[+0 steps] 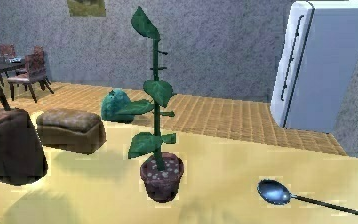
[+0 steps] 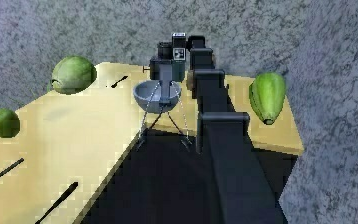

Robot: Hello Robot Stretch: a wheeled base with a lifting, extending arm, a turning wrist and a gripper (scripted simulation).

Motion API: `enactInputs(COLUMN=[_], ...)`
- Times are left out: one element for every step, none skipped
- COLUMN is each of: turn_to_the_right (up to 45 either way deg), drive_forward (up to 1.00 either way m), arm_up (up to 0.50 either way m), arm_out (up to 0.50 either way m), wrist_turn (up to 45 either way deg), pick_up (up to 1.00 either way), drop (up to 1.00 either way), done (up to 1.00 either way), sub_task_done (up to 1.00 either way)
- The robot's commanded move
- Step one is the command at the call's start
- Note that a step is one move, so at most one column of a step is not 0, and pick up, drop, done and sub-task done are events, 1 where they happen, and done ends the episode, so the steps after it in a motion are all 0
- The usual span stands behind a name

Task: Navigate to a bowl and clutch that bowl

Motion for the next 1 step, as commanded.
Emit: enactInputs(turn_to_the_right=[0.0], drive_forward=[0.0], arm_up=[0.0], arm_out=[0.0], wrist_turn=[45.0], pick_up=[0.0], drop=[0.0], done=[0.0], sub_task_done=[0.0])
